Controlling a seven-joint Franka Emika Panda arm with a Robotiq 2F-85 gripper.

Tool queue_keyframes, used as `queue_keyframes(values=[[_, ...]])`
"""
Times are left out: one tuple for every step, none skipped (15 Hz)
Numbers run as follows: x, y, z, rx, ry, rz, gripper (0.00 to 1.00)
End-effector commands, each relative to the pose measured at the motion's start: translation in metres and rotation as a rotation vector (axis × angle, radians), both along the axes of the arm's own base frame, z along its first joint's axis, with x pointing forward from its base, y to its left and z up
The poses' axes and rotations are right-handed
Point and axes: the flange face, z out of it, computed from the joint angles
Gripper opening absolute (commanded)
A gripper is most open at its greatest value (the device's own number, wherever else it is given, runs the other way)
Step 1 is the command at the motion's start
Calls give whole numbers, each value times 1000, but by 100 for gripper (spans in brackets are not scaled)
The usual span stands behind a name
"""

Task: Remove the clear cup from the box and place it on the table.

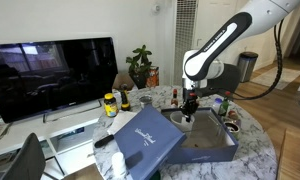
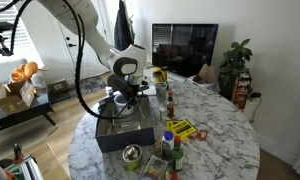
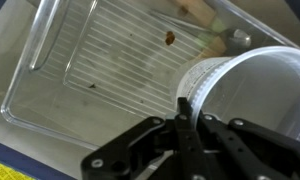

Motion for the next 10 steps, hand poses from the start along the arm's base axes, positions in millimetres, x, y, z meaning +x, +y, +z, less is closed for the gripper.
queue_keyframes(values=[[-24, -8, 60, 72, -20, 68, 1], [-29, -14, 79, 80, -17, 67, 1], [-35, -21, 98, 72, -20, 51, 1], [-40, -30, 120, 60, -42, 17, 1], [-46, -39, 140, 49, -71, -9, 1], [-51, -48, 162, 42, -109, -39, 1], [-58, -58, 182, 48, -159, -61, 1], [-66, -60, 201, 40, -176, -14, 1], [-35, -53, 174, 42, -146, -22, 3], [-43, -59, 192, 43, -169, -26, 3]])
